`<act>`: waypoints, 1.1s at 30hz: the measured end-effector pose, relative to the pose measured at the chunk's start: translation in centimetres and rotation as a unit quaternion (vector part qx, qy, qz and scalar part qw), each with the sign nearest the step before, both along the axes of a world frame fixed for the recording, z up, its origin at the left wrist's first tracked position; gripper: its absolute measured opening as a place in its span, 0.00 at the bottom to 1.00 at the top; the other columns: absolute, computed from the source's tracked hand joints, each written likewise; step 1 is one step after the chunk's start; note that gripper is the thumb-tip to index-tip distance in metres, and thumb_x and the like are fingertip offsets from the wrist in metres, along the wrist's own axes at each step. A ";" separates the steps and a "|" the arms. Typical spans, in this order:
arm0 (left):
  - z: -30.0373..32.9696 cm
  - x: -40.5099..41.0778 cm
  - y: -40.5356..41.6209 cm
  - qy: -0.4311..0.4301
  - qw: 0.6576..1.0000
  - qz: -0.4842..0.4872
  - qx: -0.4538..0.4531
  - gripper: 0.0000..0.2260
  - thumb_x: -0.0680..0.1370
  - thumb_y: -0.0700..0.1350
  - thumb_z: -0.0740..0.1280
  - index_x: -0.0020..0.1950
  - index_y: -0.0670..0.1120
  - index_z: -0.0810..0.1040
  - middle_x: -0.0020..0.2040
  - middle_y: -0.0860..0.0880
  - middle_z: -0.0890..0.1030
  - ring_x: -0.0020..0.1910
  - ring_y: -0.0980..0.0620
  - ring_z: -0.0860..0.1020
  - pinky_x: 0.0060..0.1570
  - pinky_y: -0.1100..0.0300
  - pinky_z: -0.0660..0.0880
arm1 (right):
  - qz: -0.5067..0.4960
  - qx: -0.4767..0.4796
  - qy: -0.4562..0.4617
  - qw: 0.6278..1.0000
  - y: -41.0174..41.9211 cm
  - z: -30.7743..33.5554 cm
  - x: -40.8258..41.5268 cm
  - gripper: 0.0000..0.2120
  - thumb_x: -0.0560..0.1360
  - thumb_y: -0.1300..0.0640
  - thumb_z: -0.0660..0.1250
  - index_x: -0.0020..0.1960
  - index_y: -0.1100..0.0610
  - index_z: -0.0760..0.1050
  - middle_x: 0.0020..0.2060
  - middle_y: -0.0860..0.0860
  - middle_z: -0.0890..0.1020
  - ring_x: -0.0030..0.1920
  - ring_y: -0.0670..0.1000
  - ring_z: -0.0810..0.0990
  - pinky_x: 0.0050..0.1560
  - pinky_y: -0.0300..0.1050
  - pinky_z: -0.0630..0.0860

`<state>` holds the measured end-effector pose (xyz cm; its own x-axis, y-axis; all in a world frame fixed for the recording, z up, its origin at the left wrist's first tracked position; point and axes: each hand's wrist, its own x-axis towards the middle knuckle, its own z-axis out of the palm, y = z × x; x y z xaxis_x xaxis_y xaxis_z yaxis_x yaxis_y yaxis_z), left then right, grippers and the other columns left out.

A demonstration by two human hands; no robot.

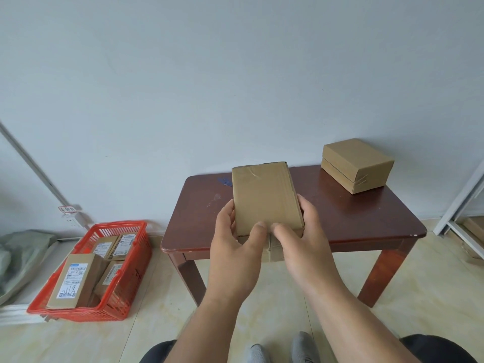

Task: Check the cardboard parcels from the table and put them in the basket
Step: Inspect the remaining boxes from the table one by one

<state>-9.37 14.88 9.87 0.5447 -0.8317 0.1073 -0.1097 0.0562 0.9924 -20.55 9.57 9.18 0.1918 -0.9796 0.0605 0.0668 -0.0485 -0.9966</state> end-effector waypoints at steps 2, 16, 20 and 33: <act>0.0 -0.2 0.0 -0.014 1.000 -0.001 0.001 0.22 0.80 0.43 0.73 0.70 0.60 0.72 0.56 0.66 0.83 0.55 0.66 0.82 0.49 0.72 0.77 | -0.001 0.002 -0.003 1.000 -0.1 0.1 0.0 0.27 0.78 0.63 0.68 0.69 0.38 0.72 0.50 0.40 0.86 0.49 0.43 0.86 0.44 0.36 0.82; -0.4 -0.6 -0.1 -0.014 0.999 0.047 -0.002 0.15 0.79 0.48 0.75 0.59 0.62 0.74 0.54 0.58 0.85 0.50 0.63 0.84 0.42 0.72 0.77 | -0.050 -0.007 0.011 0.999 -0.1 -0.8 0.7 0.18 0.78 0.54 0.74 0.63 0.43 0.73 0.53 0.43 0.85 0.48 0.39 0.84 0.41 0.33 0.78; -1.0 -0.6 0.1 -0.015 0.998 0.057 -0.002 0.19 0.78 0.50 0.76 0.66 0.59 0.73 0.58 0.58 0.83 0.54 0.62 0.83 0.46 0.69 0.79 | -0.052 -0.009 -0.007 0.999 -0.5 -1.2 0.8 0.17 0.78 0.54 0.75 0.63 0.43 0.74 0.54 0.44 0.85 0.48 0.40 0.85 0.42 0.33 0.78; -1.5 -0.2 -0.2 -0.070 0.996 0.054 0.001 0.19 0.79 0.54 0.74 0.66 0.62 0.71 0.59 0.65 0.70 0.59 0.63 0.76 0.50 0.69 0.75 | -0.063 -0.021 0.022 0.998 -0.5 -1.3 0.7 0.21 0.77 0.48 0.75 0.67 0.40 0.74 0.60 0.42 0.82 0.58 0.42 0.83 0.56 0.46 0.81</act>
